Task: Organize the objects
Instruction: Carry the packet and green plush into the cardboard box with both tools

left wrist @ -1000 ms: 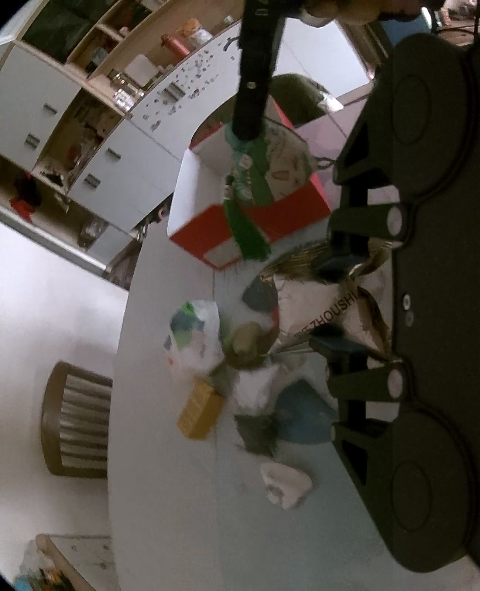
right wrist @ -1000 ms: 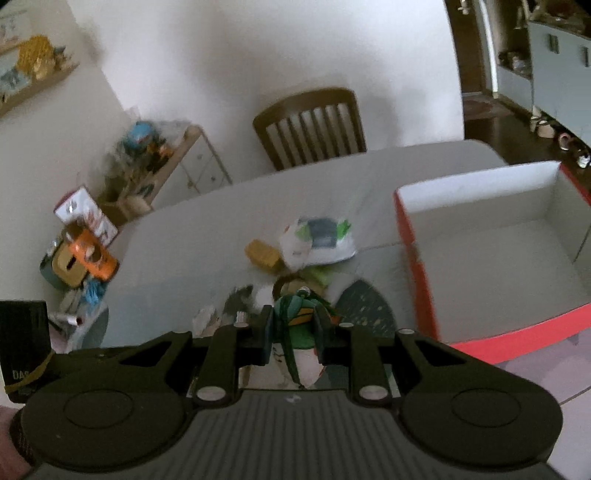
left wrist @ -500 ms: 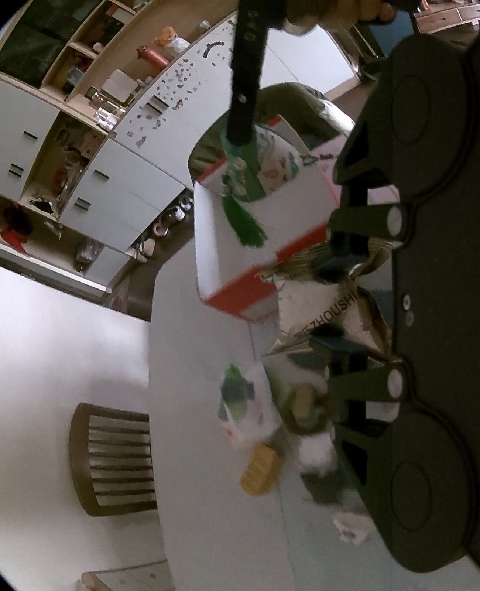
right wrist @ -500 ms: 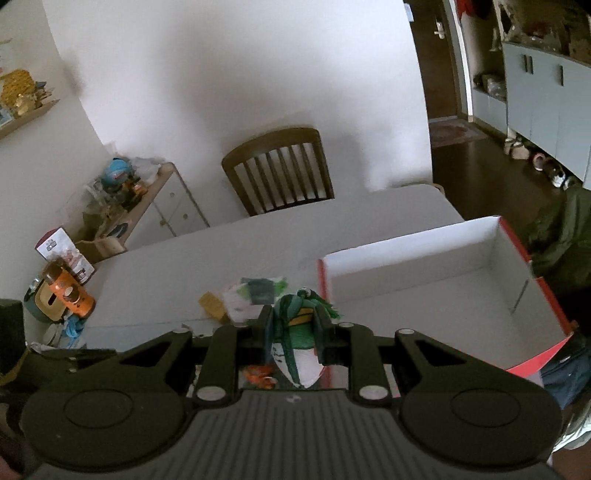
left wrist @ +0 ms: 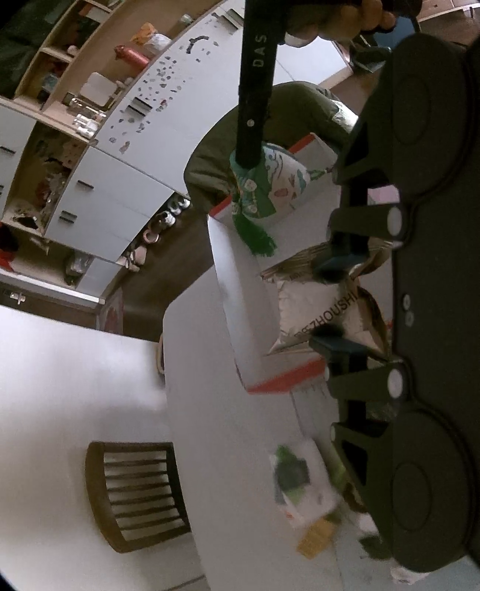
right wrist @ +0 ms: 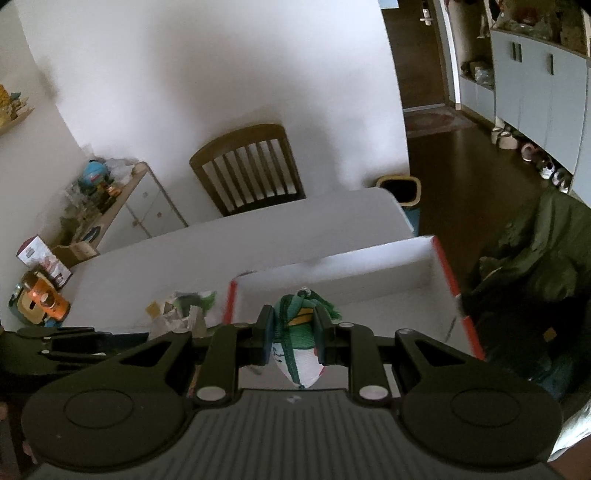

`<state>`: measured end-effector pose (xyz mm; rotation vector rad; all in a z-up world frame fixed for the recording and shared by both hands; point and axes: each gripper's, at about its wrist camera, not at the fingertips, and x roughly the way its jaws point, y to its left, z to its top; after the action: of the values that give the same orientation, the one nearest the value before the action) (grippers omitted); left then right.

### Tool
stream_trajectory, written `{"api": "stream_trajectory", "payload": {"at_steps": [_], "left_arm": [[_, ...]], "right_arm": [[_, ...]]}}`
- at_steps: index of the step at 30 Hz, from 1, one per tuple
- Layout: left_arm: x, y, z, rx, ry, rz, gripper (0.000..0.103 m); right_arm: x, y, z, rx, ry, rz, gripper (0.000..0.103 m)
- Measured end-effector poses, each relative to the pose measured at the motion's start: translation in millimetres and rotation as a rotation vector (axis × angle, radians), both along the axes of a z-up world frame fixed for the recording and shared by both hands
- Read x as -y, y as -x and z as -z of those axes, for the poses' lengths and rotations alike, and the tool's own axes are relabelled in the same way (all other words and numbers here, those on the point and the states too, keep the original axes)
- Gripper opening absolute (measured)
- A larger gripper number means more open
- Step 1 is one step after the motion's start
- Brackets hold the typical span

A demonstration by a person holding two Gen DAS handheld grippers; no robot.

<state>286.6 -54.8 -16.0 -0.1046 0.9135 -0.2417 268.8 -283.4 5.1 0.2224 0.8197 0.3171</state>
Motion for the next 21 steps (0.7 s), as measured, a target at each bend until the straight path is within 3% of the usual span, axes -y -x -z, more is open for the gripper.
{"api": "stream_trajectory", "payload": {"at_steps": [9,21], "left_arm": [[46,-48,32,-0.05,-0.064,0.013,0.037],[85,-98,88,-0.109,-0.156,0.041,0.037]], "right_arm": [[37,-37,21,-0.009,0.019,0.011,0.022],[49,-82,74,-0.062,0.091,-0.026,0.022]]}}
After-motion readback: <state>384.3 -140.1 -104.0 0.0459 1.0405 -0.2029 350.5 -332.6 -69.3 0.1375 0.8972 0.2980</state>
